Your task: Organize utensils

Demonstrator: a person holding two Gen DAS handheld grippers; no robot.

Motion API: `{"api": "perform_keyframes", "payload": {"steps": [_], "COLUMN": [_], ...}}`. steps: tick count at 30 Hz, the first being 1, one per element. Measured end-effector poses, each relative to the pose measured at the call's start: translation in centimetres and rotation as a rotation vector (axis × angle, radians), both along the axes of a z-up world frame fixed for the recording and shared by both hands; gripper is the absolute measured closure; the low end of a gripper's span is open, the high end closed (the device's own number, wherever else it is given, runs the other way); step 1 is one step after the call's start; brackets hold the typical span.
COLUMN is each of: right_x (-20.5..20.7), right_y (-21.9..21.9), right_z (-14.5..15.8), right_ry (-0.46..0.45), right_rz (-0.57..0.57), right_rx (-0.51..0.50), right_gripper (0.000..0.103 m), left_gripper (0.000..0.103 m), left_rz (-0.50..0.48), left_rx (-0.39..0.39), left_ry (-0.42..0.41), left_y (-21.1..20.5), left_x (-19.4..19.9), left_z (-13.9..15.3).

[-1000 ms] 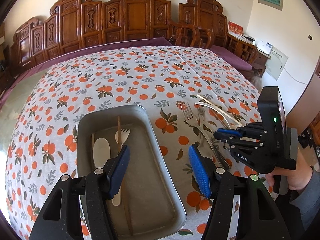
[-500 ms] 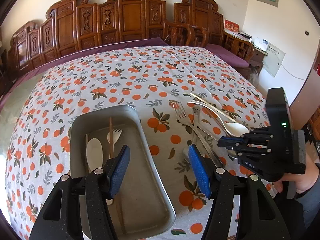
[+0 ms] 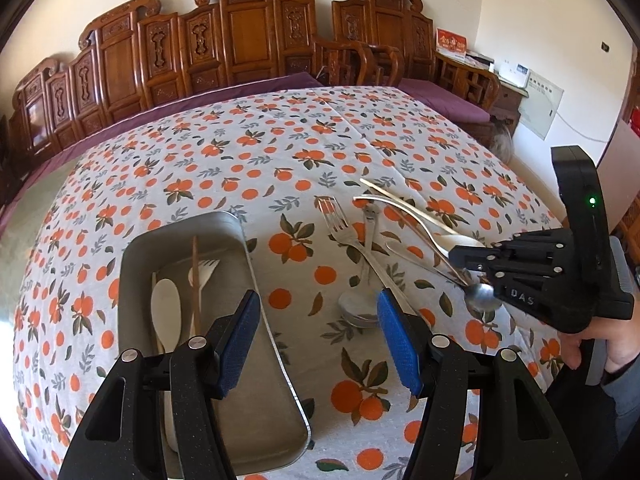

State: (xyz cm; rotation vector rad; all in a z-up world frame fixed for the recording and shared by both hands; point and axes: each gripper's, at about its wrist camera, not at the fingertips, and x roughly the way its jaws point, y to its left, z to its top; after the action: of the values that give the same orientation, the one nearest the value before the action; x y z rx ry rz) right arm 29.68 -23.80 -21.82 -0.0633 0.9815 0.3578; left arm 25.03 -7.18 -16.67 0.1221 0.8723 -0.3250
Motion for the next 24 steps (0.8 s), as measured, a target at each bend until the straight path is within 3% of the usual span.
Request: {"api": "perform_keyframes", "payload": {"steps": [14,24], "right_x": [-1.2,-4.5], "right_y": [-0.9,-0.1], "right_z": [0.3,-0.5], "right_ry": [-0.005,0.008], "right_rz": [0.036,0.044], "right_rx": [0.059,-0.039], "right_gripper": [0.090,0.075], "left_gripper": [0.045,0.045], "left_rz": [-0.019,-0.040], "left_rx": [-0.014,-0.034], "left_ry": [-0.004,-0.009], "left_y": [-0.7,-0.3], "left_x": [-0.6,-0.9], "left_z": [0.2,0.6]}}
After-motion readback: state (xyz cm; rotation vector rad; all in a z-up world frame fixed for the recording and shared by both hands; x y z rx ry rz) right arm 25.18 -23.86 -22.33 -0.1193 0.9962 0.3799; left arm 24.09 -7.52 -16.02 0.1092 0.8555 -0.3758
